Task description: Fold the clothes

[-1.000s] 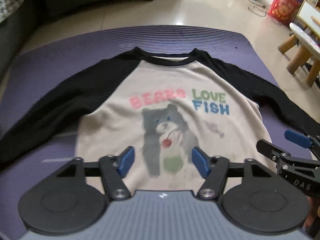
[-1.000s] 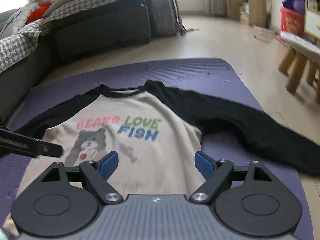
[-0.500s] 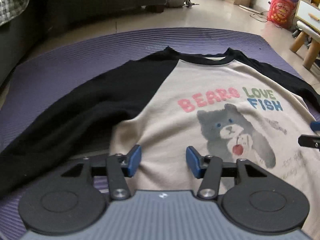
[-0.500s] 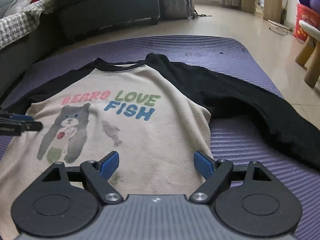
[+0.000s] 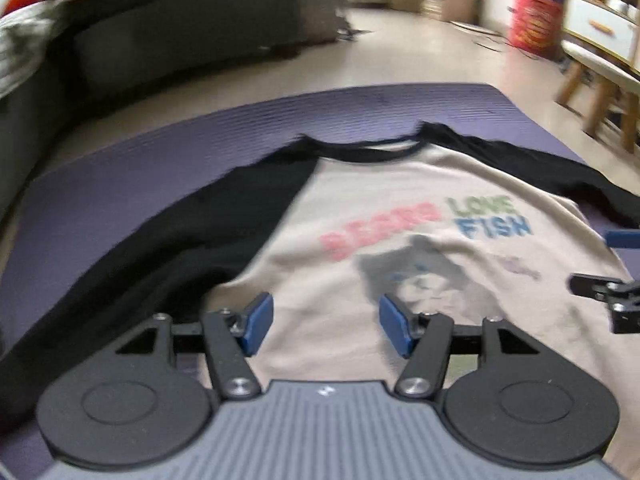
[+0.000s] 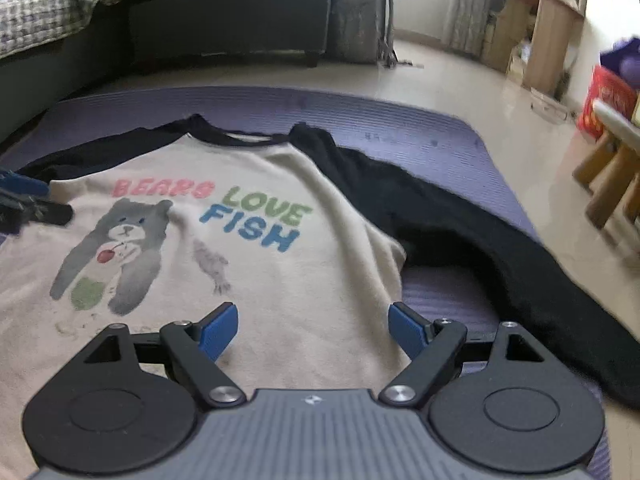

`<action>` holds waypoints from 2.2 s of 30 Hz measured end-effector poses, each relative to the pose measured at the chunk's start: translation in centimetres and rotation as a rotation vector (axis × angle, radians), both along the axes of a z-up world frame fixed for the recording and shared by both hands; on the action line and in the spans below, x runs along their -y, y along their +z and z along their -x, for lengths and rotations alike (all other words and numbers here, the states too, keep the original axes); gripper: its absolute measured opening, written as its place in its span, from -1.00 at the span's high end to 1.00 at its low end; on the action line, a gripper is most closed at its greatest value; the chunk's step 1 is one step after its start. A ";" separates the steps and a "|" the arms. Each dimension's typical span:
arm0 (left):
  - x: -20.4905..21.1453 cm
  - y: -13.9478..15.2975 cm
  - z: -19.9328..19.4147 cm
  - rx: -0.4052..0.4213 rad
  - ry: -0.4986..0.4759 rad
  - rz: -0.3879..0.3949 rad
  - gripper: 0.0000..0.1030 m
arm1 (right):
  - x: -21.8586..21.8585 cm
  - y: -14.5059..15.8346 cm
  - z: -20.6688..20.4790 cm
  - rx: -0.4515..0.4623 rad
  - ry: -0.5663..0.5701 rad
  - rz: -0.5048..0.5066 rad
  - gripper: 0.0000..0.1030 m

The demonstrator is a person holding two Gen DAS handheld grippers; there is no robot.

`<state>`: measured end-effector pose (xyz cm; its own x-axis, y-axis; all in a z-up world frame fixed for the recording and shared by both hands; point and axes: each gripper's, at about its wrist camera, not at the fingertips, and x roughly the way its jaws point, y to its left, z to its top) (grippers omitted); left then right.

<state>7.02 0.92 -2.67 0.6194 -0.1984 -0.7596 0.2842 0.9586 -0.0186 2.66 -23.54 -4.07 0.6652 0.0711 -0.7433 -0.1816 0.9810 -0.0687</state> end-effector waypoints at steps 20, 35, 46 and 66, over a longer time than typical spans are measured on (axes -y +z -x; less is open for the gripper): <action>-2.6 -0.6 7.0 -0.070 -0.121 0.072 -0.15 | -6.3 -0.4 4.3 0.014 0.398 -0.002 -0.62; -7.9 -2.4 14.1 -0.018 -0.150 0.071 -0.33 | -1.1 -0.6 8.2 -0.069 0.401 -0.036 -0.89; -8.9 -1.8 14.7 -0.186 -0.247 0.006 -0.66 | 1.7 0.5 10.0 -0.303 0.448 0.077 -0.98; 5.0 3.6 -4.3 0.015 -0.129 0.009 -0.56 | 13.1 2.6 -0.9 0.134 -0.247 0.080 -0.86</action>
